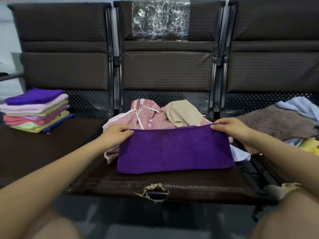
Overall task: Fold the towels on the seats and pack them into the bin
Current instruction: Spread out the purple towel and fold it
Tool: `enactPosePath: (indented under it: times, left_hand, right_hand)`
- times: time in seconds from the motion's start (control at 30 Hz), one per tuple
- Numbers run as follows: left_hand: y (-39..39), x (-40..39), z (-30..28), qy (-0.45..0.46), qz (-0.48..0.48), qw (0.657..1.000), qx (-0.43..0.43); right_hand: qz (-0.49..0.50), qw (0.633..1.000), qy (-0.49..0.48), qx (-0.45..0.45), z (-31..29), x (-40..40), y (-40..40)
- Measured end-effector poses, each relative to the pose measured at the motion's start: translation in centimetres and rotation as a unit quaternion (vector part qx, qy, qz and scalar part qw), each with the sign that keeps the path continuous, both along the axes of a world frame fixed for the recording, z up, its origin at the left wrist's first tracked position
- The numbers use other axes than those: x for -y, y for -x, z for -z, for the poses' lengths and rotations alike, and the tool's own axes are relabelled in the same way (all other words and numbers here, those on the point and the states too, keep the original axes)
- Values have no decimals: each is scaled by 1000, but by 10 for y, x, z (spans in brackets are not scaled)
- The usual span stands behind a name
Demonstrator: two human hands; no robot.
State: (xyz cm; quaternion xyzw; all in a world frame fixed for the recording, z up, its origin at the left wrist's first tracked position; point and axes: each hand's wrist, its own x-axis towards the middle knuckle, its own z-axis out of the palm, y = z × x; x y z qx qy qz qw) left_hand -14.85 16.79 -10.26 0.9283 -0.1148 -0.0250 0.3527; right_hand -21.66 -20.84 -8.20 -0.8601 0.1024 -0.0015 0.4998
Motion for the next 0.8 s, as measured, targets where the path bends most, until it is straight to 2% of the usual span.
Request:
enactPosePath:
  times: [0.17, 0.3, 0.43, 0.57, 0.67, 0.8]
  left_hand:
    - [-27, 9, 11, -61, -63, 996, 29]
    - [-36, 7, 19, -59, -85, 995, 16]
    - [-34, -4, 24, -43, -123, 991, -13]
    - [-23, -15, 32, -33, -150, 985, -80]
    - [-16, -23, 43, -7, -141, 980, -143]
    - [-4, -24, 37, 92, -132, 969, -189]
  right_hand:
    - [37, 997, 65, 26, 16, -14, -39]
    - [62, 995, 68, -49, 22, -15, -55]
    - [91, 978, -61, -177, 20, -7, -43]
    - [28, 955, -105, -276, 17, 1, -21]
    - [36, 958, -179, -222, 15, -6, -10]
    - [63, 971, -200, -112, -12, -35, -1]
